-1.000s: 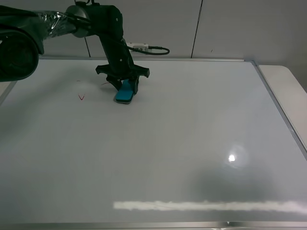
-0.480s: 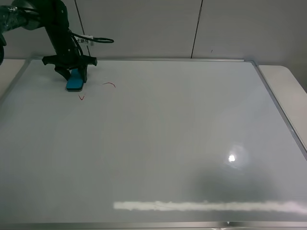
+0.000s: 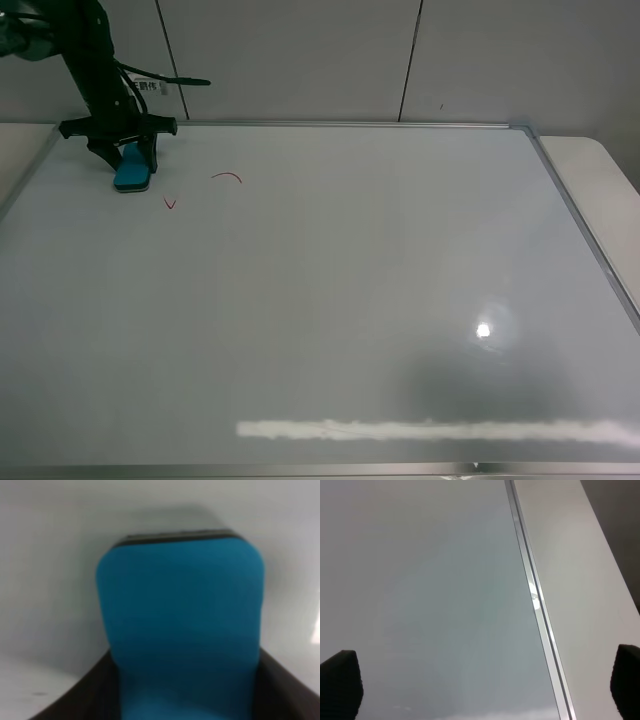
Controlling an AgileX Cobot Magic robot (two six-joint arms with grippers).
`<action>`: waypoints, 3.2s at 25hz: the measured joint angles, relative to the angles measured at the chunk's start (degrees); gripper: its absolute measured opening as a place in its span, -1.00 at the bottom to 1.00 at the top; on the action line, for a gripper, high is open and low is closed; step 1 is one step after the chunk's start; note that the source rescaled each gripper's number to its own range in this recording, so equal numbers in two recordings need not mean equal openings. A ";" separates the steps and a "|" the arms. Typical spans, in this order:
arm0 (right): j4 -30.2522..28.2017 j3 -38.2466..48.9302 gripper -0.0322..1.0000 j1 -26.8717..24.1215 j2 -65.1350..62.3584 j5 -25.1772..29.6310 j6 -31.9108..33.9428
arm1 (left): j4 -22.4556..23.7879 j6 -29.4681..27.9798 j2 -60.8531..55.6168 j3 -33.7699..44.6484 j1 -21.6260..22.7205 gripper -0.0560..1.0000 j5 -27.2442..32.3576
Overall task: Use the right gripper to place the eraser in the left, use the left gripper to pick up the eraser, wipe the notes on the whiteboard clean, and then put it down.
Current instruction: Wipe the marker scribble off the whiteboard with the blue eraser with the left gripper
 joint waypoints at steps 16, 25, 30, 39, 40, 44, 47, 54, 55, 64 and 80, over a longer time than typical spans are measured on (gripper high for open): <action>0.00 0.00 1.00 0.00 0.00 0.00 0.00 | -5.33 0.17 0.40 0.00 -21.36 -0.85 -0.48; 0.00 0.00 1.00 0.00 0.00 0.00 0.00 | -5.58 1.69 0.46 0.00 -25.40 -0.85 0.21; 0.00 0.00 1.00 0.00 0.00 0.00 0.00 | -4.94 2.51 0.46 0.00 -21.71 -0.85 0.21; 0.00 0.00 1.00 0.00 0.00 0.00 0.00 | 0.33 2.51 0.01 1.14 -9.47 -0.85 0.21; 0.00 0.00 1.00 0.00 0.00 0.00 0.00 | 0.33 2.51 -0.15 1.78 -8.69 -0.85 0.11; 0.00 0.00 1.00 0.00 0.00 0.00 0.00 | 0.33 2.51 -0.72 3.45 -7.16 -0.85 -0.11; 0.00 0.00 1.00 0.00 0.00 0.00 0.00 | 0.44 2.51 -0.87 3.52 -7.57 -0.85 -0.23; 0.00 0.00 1.00 0.00 0.00 0.00 0.00 | 0.86 2.77 -1.50 4.10 -12.78 -0.85 -0.04; 0.00 0.00 1.00 0.00 0.00 0.00 0.00 | 0.74 3.06 -1.49 4.10 -13.86 -0.85 -0.04; 0.00 0.00 1.00 0.00 0.00 0.00 0.00 | 0.55 3.48 -2.04 6.73 -20.42 -0.85 -0.25; 0.00 0.00 1.00 0.00 0.00 0.00 0.00 | 1.17 4.46 -4.45 10.51 -16.07 -0.85 -0.45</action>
